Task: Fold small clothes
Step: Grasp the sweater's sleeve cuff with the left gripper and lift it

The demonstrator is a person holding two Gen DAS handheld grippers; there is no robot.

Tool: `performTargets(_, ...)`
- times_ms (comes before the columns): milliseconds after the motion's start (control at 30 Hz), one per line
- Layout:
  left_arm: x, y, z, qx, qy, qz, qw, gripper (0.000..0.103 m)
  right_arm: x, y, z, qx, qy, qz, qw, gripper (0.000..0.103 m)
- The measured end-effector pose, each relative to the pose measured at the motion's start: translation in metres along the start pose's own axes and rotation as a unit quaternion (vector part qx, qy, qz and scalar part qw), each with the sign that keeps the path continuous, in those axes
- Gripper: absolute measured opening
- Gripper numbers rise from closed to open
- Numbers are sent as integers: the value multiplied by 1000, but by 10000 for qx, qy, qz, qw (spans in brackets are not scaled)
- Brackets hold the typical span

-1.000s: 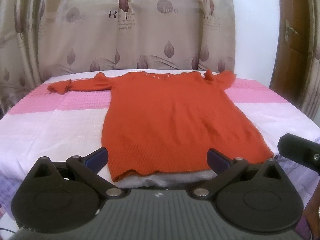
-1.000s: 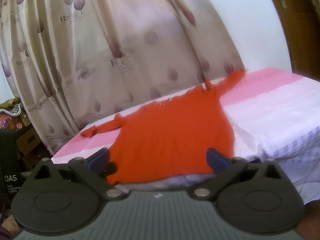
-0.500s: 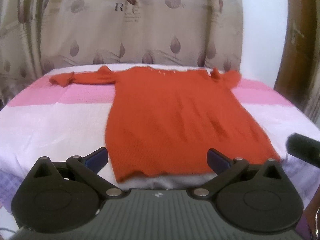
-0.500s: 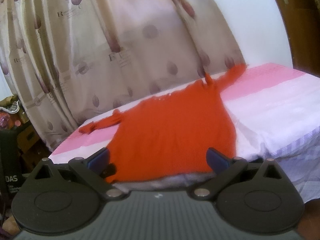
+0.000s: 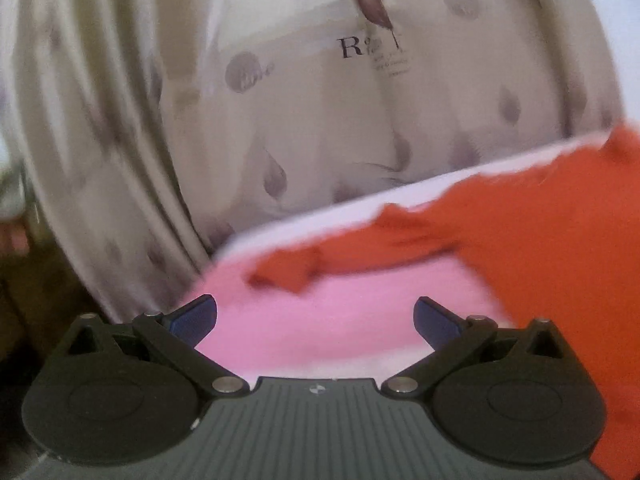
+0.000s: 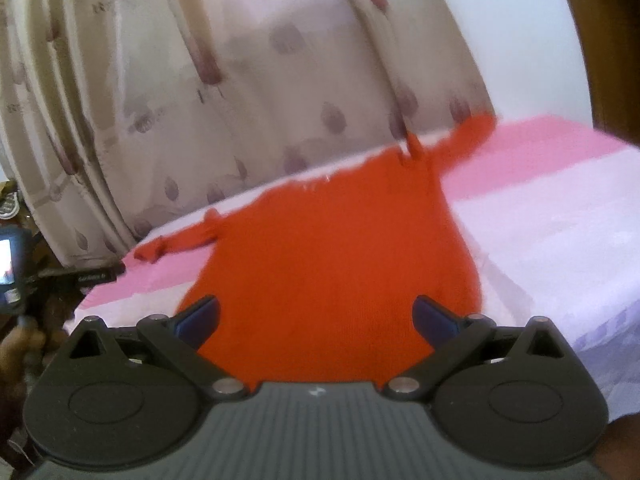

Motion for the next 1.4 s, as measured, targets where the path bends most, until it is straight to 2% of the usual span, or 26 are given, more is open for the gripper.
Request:
performTargets(67,-4,37,-5,-54,226,72,9997,101,3,10,2,24,34,-150,9999,103)
performTargets(100,-5,52,-6,-1,247,77,9997,96,4,15,4,43,40,-216,9997,103)
performTargets(200,-9,99,-6,175,351,-27,9992,90,8,28,9,153,69,-401,9991,103)
performTargets(267,-10,125,-9,171,263,-163,9994,87,12,35,14,232,157,-536,9982,103)
performTargets(367,-8,155,-15,97,113,-344,9993,86,15,44,20,316,272,-685,9968,103)
performTargets(433,-5,173,-19,94,118,-482,9987,77,15,48,20,350,242,-691,9967,103)
performTargets(500,1,189,-20,137,220,-732,9970,45,16,50,19,374,172,-709,9966,103)
performTargets(533,4,197,-21,188,227,-870,9958,38,16,52,19,383,152,-722,9965,103)
performTargets(600,9,205,-27,354,24,-1038,9940,11,17,54,18,408,113,-739,9964,103)
performTargets(633,10,206,-32,418,-153,-1057,9934,6,16,55,18,418,93,-745,9963,103)
performTargets(733,-1,201,-62,393,-851,-948,9911,5,15,56,19,433,67,-759,9961,103)
performTargets(867,-26,213,-116,23,-1530,-902,9841,5,13,60,19,462,29,-770,9960,103)
performTargets(933,-38,223,-143,-278,-1740,-971,9795,4,12,62,19,478,21,-772,9959,103)
performTargets(1033,-41,234,-174,-749,-1889,-1152,9723,3,10,63,20,490,73,-750,9960,103)
performTargets(1133,-29,244,-197,-1299,-1885,-1515,9616,3,7,64,23,513,104,-733,9959,103)
performTargets(1267,-4,249,-220,-2232,-1701,-1896,9409,2,3,62,30,574,145,-661,9961,103)
performTargets(1300,2,249,-226,-2541,-1645,-1960,9327,2,0,61,34,600,173,-611,9962,103)
performTargets(1333,5,249,-231,-2658,-1652,-1976,9290,2,-3,60,37,614,200,-561,9963,103)
performTargets(1367,6,246,-234,-2663,-1691,-1932,9291,9,-6,59,40,619,228,-505,9965,103)
performTargets(1400,4,243,-235,-2668,-1693,-1873,9301,24,-11,57,46,629,265,-439,9967,103)
Point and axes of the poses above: each gripper's, at about its wrist camera, not at the fingertips, and y roughly the way its jaws point, z to its right, x to its underside, the point moved 6 cm from there along y, roughly the way its jaws point, and after that the axes turned 6 degrees about -y, right-handed, at the moved point
